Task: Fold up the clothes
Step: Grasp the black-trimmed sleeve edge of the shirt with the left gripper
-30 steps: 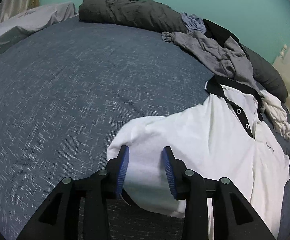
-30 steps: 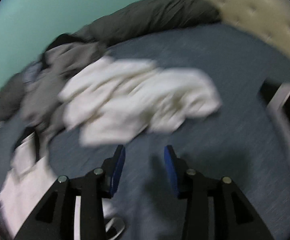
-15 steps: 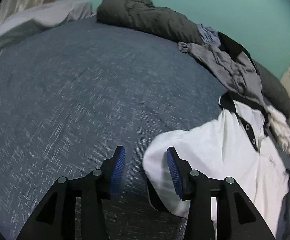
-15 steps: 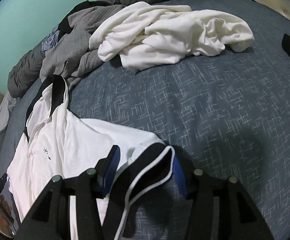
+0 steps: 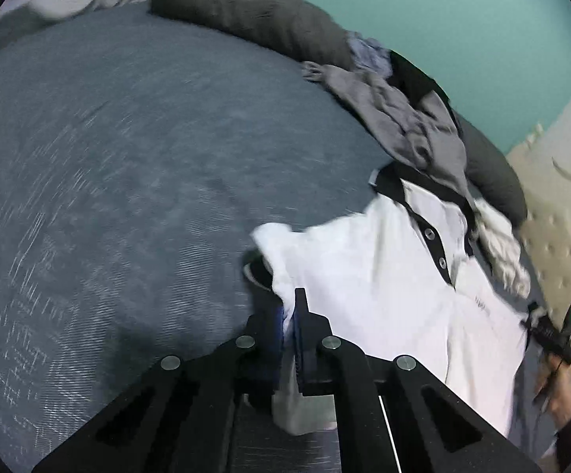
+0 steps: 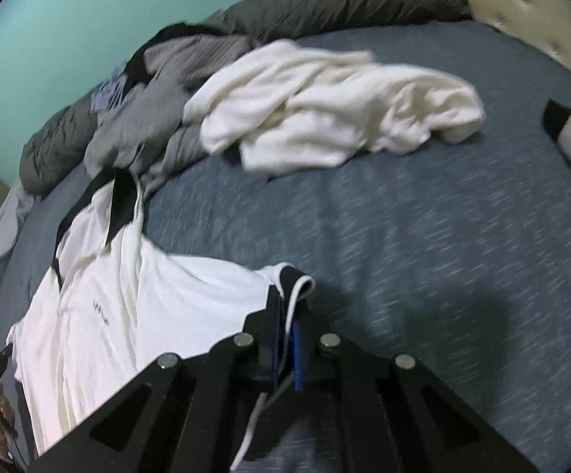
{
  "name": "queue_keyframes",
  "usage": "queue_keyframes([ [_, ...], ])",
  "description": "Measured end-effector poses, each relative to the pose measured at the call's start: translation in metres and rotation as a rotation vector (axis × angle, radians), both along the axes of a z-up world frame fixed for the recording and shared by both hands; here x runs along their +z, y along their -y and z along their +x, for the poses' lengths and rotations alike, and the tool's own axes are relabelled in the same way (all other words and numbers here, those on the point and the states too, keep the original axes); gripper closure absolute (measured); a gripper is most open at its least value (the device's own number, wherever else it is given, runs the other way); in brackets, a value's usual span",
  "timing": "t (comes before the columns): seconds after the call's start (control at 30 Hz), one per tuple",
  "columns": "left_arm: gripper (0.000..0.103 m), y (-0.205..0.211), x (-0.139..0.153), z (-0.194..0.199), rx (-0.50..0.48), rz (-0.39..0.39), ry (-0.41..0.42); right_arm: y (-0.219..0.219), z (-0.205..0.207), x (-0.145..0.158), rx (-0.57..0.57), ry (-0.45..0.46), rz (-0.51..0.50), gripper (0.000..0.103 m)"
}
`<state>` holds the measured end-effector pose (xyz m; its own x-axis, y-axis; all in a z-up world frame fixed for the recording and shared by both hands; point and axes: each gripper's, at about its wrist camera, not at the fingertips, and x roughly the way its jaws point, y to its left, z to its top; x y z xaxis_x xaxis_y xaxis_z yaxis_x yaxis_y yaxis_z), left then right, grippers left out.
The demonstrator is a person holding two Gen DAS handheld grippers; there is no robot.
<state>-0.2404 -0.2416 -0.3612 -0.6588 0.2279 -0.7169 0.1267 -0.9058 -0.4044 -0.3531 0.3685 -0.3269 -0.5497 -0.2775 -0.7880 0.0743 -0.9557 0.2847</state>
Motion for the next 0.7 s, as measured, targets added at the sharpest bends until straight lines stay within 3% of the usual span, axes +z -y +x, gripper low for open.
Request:
queue_keyframes([
  [0.17, 0.099, -0.057, -0.002, -0.009, -0.158, -0.055, 0.018, -0.009, 0.006, -0.003, -0.023, 0.018, 0.055, 0.099],
  [0.23, 0.098, -0.067, -0.003, -0.011, -0.178, -0.061, 0.018, -0.011, 0.008, -0.008, -0.036, 0.033, 0.081, 0.096],
  [0.3, 0.097, -0.062, 0.0, -0.01, -0.156, -0.039, 0.006, -0.01, 0.014, -0.004, -0.062, 0.014, 0.097, 0.088],
  [0.37, 0.088, -0.051, 0.007, -0.008, -0.121, -0.005, -0.012, -0.008, 0.022, 0.004, -0.087, -0.023, 0.114, 0.077],
  [0.4, 0.077, -0.044, 0.012, -0.007, -0.097, 0.015, -0.026, -0.006, 0.028, 0.011, -0.092, -0.05, 0.126, 0.066],
  [0.43, 0.07, -0.036, 0.017, -0.006, -0.072, 0.03, -0.041, -0.004, 0.036, 0.017, -0.094, -0.077, 0.131, 0.063],
  [0.57, 0.069, -0.012, 0.031, 0.008, -0.004, 0.004, -0.083, 0.001, 0.069, 0.035, -0.111, -0.15, 0.102, 0.063],
  [0.7, 0.069, 0.0, 0.024, 0.008, 0.051, -0.051, -0.047, -0.001, 0.099, 0.042, -0.163, -0.184, 0.054, 0.063],
])
